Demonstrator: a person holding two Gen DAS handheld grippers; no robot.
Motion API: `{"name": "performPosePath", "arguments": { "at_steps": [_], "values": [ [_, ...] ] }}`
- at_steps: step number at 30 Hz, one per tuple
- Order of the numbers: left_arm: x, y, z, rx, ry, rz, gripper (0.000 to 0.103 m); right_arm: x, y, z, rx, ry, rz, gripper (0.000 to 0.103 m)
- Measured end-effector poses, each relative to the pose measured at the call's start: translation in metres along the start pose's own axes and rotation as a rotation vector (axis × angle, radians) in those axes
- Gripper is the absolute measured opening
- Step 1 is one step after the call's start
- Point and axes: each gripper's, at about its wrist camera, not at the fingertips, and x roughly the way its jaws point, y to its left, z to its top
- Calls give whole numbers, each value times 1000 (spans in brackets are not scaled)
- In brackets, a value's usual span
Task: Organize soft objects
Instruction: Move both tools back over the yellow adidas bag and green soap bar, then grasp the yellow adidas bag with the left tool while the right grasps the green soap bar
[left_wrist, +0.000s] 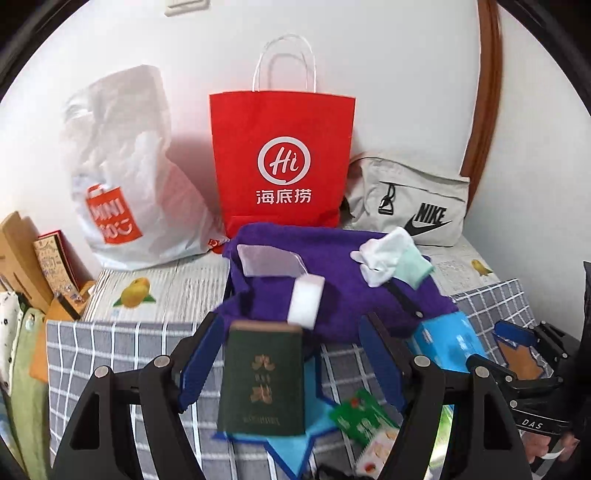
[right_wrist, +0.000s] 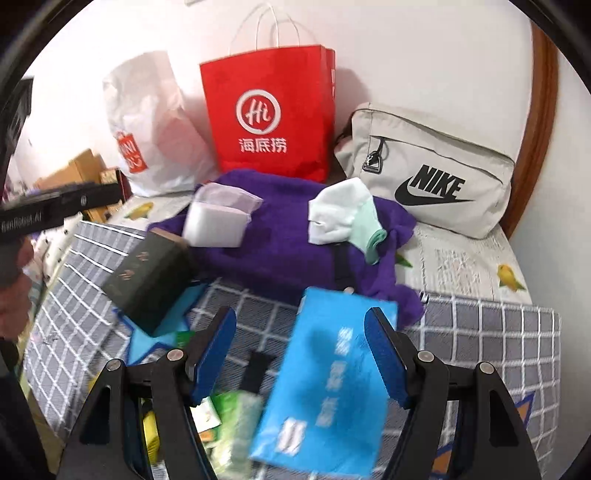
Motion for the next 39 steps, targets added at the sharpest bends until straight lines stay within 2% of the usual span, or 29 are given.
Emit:
{"name": "performPosePath", "arguments": {
  "at_steps": [3, 8, 12, 14, 17, 21, 27, 33, 36, 39],
  "values": [
    [-13, -3, -18, -9, 2, -13, 74, -12, 6, -13, 26, 5, 26, 72],
    [-27, -10, -49, 6, 50, -23, 74, -22, 16, -34, 37, 36, -53, 73],
    [-36, -13, -73, -1, 74, -25, 74, -31, 17, -52, 82, 50, 22, 75],
    [-38, -13, -87, -3, 88, -28, 74, -36, 22, -60, 67, 44, 18, 75],
    [-34, -10, -109, -3, 114, -17, 74, -42, 28, -72, 47, 40, 17, 75],
    [-23, -3, -135, -28, 163, -25, 74, -48, 31, -88, 50, 36, 61, 74],
    [0, -2, -159, -29, 206, -36, 73, -43, 32, -105, 61, 45, 91, 74],
    [15, 0, -173, -42, 234, -87, 39, -30, 30, -111, 80, 71, 87, 74],
    [14, 0, -176, -40, 218, -105, 30, -19, 28, -111, 103, 91, 84, 74],
    [11, 2, -176, -37, 217, -116, 29, -11, 28, -111, 125, 107, 88, 74]
  ]
}}
